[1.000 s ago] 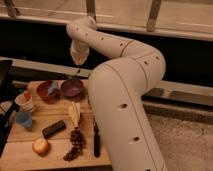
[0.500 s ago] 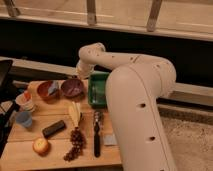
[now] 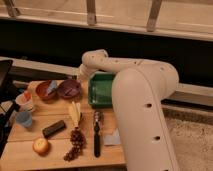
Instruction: Place fork in purple bowl
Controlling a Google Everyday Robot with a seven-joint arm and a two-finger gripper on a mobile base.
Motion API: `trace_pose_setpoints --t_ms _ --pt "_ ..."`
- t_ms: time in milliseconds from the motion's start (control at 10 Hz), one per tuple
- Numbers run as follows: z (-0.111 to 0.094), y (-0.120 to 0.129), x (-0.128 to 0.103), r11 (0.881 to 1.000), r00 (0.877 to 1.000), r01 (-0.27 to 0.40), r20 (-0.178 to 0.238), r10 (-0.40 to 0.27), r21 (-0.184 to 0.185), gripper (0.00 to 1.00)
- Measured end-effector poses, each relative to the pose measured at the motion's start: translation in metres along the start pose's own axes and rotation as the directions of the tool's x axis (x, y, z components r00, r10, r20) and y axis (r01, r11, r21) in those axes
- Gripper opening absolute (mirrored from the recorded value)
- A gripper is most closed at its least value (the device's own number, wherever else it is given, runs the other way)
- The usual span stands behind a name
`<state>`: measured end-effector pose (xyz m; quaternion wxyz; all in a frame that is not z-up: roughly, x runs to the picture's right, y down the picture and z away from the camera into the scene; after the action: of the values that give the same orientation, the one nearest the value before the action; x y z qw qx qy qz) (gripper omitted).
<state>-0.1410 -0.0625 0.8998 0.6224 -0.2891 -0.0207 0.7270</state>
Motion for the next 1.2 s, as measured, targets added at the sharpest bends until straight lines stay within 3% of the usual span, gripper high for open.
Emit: trace_pose_setpoints --t_ms 100,1200 --pt "-0.0002 0.0011 0.0003 1.000 1.000 0.003 -0.001 -0.003 -0.002 0.41" --pt "0.0017 0.0022 0.0014 1.000 1.000 0.005 -0.004 -0.005 -0.002 0.42"
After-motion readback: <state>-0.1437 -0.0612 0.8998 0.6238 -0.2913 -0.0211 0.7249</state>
